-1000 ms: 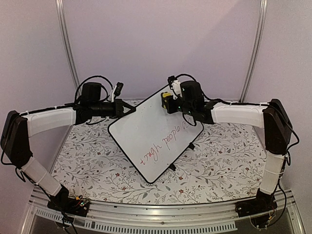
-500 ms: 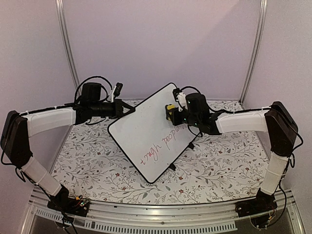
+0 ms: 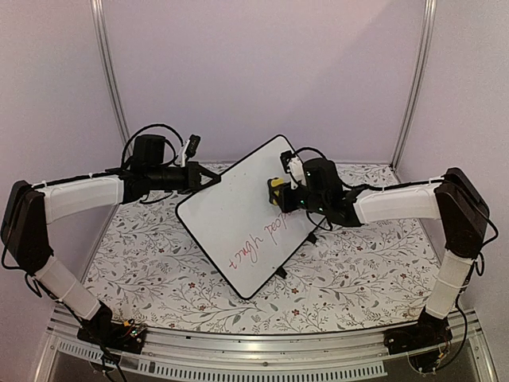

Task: Erase the whiteboard
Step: Erase the whiteboard at the center of the board.

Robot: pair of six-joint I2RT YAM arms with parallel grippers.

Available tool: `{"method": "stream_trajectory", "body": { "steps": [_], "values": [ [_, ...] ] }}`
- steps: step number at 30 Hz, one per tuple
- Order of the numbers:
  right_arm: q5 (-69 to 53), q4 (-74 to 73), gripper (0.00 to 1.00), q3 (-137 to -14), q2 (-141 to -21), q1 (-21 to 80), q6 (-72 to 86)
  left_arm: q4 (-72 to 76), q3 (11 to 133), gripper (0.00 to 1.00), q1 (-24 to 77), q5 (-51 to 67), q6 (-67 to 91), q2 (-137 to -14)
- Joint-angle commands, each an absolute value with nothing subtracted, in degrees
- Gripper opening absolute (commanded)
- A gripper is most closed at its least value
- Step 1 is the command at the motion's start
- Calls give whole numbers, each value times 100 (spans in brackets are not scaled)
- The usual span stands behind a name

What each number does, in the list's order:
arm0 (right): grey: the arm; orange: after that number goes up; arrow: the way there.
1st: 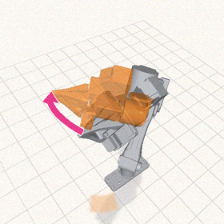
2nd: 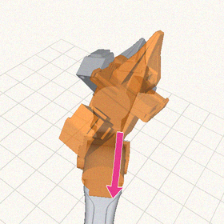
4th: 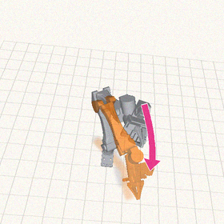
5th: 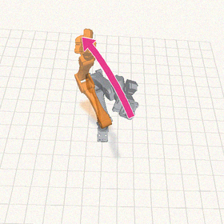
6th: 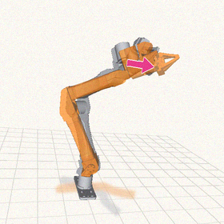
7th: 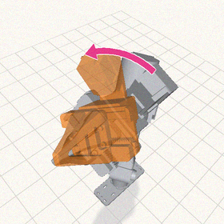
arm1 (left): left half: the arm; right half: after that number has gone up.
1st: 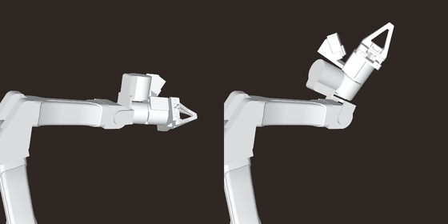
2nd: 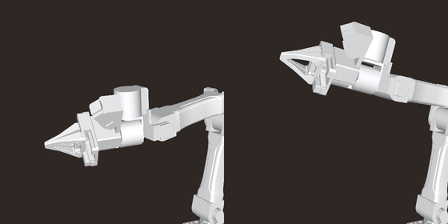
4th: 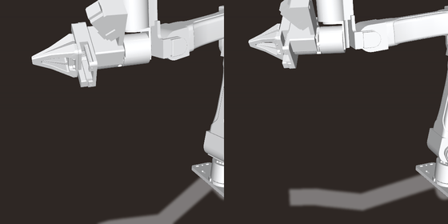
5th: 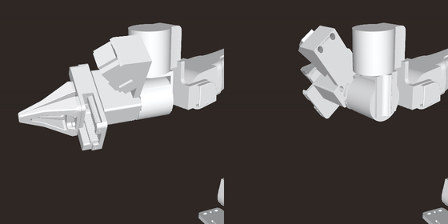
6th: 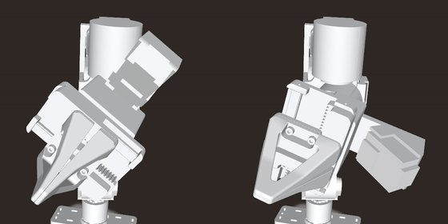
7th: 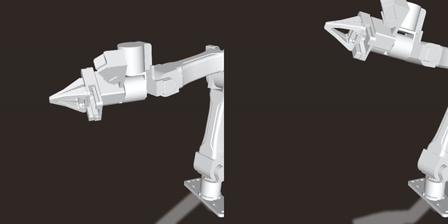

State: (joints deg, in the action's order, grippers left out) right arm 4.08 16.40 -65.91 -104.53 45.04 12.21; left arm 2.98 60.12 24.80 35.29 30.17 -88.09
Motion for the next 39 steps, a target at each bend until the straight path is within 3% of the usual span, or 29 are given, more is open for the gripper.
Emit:
{"method": "stream_trajectory", "body": {
  "steps": [1,21,39],
  "values": [
    [198,1437,0,-6426,-10382,4699,1375,650,6073,0,2503,3867,2796,-8701],
    [232,1197,0,-6521,-10352,5372,1758,650,6064,0,2500,3858,2797,-8666],
    [706,224,0,-6825,-9066,5383,1159,650,6056,0,2503,3837,2798,-8648]
  ]
}}
